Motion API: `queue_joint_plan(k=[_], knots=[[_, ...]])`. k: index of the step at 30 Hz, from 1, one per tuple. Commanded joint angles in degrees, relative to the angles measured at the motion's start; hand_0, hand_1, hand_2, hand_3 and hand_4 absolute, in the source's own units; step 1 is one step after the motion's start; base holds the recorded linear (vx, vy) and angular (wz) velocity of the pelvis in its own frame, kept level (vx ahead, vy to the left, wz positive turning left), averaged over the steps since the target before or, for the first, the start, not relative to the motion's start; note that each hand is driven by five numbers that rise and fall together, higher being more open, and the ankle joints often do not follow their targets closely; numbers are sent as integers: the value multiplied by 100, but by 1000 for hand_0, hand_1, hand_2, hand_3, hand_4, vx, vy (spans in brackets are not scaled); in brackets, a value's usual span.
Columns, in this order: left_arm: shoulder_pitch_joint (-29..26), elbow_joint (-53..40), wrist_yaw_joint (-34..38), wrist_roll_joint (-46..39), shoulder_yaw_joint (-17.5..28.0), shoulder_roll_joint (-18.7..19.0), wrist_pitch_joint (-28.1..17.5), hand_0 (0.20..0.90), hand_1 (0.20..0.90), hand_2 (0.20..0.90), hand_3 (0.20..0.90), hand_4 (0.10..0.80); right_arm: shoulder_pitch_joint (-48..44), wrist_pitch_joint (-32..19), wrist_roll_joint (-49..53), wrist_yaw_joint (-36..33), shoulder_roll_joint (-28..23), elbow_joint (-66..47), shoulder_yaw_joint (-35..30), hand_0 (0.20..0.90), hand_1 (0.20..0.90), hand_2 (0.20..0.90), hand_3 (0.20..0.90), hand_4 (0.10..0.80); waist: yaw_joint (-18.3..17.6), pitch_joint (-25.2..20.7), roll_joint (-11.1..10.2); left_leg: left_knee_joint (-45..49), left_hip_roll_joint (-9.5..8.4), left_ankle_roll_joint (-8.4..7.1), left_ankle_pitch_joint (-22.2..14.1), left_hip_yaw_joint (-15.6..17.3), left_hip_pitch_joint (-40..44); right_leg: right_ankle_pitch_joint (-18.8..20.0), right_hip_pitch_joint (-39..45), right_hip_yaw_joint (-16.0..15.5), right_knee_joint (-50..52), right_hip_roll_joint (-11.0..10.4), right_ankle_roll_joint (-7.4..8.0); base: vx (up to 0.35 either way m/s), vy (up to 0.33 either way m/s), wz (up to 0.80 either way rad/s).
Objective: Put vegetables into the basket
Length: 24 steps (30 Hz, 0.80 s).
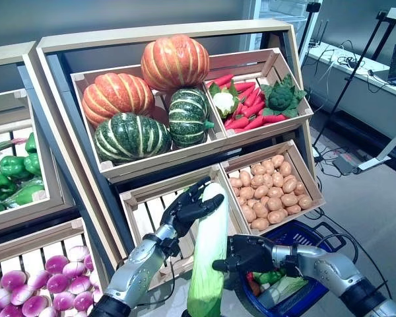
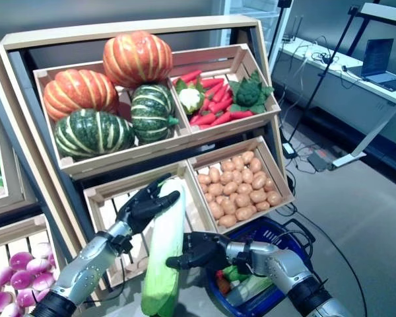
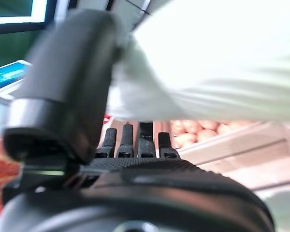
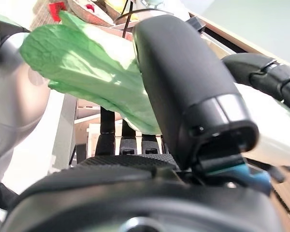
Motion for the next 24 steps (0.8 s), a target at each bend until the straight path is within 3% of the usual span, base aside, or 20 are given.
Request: queue_joint_plan(k=[1,24], knots=[[-706,-51,-234,-116,210,-33,-324,900,900,900,900,800,-359,-1226,1369,-149,428,-619,-607,300,300,300,300,400,96,-159,-110,12,73,-71,-667,107,364,384,-359,223,216,-335,-24,0,0,0],[-558,-92,-454,-751,829,-243,-194,900,900,900,900,800,342,-2722,1633,-1553,1033,-44,-2449,300,300,300,300,400,-74,-29,-80,12,117,-17,-728,255,367,334,-446,357,251,-288,-32,-2,-3,-1]])
